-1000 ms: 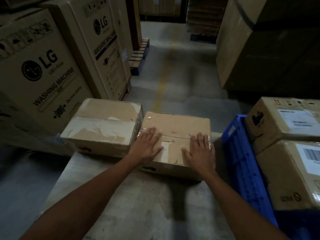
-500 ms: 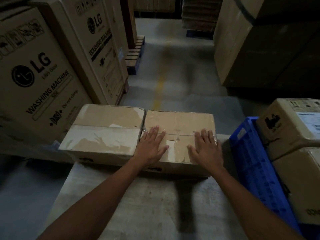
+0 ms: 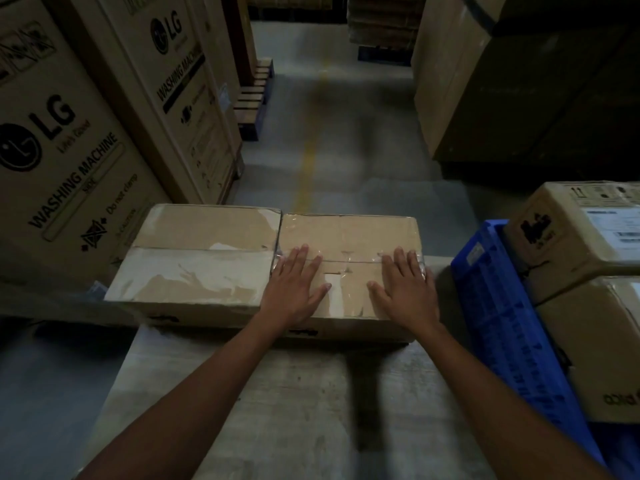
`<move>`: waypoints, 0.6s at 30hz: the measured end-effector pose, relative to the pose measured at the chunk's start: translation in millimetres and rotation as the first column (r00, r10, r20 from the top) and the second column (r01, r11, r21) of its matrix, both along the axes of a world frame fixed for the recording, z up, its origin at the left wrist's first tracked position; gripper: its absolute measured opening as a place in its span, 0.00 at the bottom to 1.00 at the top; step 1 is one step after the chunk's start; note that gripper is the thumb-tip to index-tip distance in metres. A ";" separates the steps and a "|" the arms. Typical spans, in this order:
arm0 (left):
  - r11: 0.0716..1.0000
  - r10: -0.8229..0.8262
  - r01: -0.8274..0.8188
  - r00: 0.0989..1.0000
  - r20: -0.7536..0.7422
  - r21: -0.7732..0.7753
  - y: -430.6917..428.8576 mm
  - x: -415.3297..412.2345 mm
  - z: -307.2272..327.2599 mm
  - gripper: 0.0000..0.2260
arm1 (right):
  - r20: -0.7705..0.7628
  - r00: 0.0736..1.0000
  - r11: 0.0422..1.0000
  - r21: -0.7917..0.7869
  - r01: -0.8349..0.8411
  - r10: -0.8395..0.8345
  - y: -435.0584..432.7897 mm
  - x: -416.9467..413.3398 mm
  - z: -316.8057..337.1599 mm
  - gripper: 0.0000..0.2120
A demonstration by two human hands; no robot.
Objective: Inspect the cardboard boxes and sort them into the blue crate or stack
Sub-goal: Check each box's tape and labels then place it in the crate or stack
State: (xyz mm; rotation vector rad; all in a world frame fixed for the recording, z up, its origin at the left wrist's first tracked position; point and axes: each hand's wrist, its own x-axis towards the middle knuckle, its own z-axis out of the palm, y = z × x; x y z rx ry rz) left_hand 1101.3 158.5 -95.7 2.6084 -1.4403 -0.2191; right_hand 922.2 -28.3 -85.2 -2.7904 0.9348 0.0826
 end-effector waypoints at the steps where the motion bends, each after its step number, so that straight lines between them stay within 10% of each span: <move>1: 1.000 0.003 -0.003 1.000 -0.002 0.002 0.5 -0.4 0.2 0.33 | -0.006 1.000 1.000 -0.001 0.000 0.000 0.2 -0.3 0.0 0.34; 10: 0.999 -0.047 0.048 0.998 -0.032 0.025 -1.4 -1.6 14.5 0.32 | -0.002 0.997 0.975 0.212 0.073 -0.074 -1.2 1.0 23.9 0.37; 18: 0.941 -0.242 0.251 0.968 0.066 -0.228 -28.6 -60.5 78.0 0.34 | 0.380 0.892 0.962 0.213 0.170 -0.242 47.0 -45.4 84.4 0.38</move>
